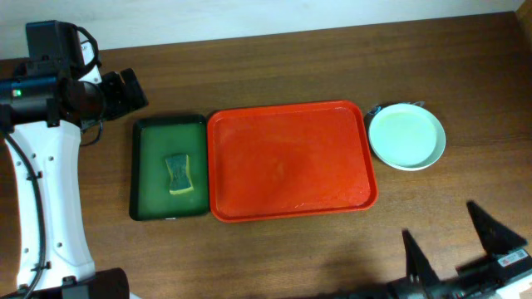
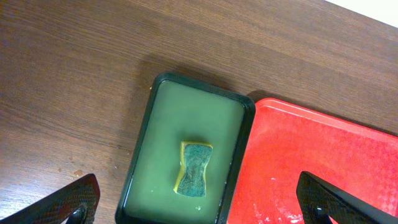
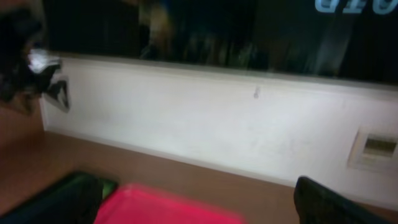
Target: Clean dirty plates on tray and stack at the side
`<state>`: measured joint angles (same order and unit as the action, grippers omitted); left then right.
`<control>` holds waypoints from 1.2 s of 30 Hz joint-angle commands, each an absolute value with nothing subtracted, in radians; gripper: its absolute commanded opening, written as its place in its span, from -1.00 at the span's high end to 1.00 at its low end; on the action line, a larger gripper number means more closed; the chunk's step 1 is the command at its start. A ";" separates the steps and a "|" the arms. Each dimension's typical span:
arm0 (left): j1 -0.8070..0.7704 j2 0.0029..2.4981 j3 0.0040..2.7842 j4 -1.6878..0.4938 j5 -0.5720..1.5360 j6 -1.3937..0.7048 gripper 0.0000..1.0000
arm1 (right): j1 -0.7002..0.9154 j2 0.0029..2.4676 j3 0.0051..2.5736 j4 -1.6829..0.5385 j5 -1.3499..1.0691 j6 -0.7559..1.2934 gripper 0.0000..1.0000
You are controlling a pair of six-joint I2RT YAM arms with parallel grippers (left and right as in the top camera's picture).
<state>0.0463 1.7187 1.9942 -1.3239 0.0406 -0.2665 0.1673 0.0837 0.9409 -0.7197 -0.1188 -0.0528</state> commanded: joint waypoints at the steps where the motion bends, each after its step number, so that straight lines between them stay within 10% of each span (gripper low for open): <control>1: 0.049 1.718 2.003 -1.323 0.037 -0.276 -0.98 | 0.129 0.006 0.769 -0.517 -0.101 -0.052 -0.97; 8: 0.049 1.718 2.003 -1.323 0.037 -0.276 -0.98 | 0.055 0.005 0.459 0.175 -0.096 -0.045 -0.97; 36: 0.049 1.718 2.003 -1.323 0.037 -0.276 -0.98 | -0.014 0.004 0.006 0.094 -0.079 0.061 -0.97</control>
